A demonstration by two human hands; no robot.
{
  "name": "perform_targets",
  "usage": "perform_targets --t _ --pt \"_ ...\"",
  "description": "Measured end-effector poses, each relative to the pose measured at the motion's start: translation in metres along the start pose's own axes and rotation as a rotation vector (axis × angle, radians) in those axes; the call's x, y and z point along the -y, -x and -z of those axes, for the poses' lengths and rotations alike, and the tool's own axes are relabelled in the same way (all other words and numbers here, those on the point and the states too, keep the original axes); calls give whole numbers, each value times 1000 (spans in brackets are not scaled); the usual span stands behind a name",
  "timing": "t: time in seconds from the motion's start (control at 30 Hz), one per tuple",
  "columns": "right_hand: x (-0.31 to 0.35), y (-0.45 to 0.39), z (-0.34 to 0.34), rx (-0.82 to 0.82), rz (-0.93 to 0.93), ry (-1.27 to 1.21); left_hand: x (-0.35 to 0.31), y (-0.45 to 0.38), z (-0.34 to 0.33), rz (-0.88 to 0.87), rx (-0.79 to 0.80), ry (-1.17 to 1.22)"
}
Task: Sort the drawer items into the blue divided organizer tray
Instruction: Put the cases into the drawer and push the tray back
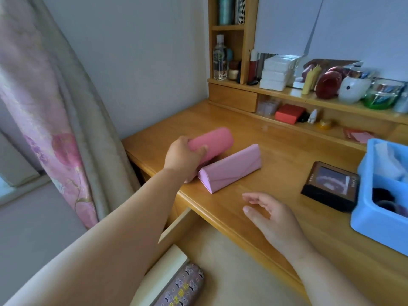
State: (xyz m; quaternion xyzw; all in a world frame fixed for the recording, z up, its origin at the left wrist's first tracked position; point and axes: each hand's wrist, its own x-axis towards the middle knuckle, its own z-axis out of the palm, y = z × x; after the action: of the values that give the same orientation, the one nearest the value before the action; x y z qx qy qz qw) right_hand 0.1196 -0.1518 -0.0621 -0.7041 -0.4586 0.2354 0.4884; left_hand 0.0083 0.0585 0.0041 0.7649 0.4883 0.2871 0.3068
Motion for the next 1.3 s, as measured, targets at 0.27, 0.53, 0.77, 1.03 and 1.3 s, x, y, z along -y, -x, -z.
perform_targets --t 0.27,0.53,0.77,1.03,1.3 --pt "55 2 -13 33 -152 -532 67 136 44 32 341 594" --pt "30 42 -91 112 -274 -97 148 186 49 88 -76 267" --pt "9 42 -172 181 -507 -70 173 193 47 -86 -39 -6" --pt "62 -14 -116 44 330 439 182 186 34 -177 328 -412" --pt "104 -147 -82 507 248 1208 188 187 31 -178 284 -428"
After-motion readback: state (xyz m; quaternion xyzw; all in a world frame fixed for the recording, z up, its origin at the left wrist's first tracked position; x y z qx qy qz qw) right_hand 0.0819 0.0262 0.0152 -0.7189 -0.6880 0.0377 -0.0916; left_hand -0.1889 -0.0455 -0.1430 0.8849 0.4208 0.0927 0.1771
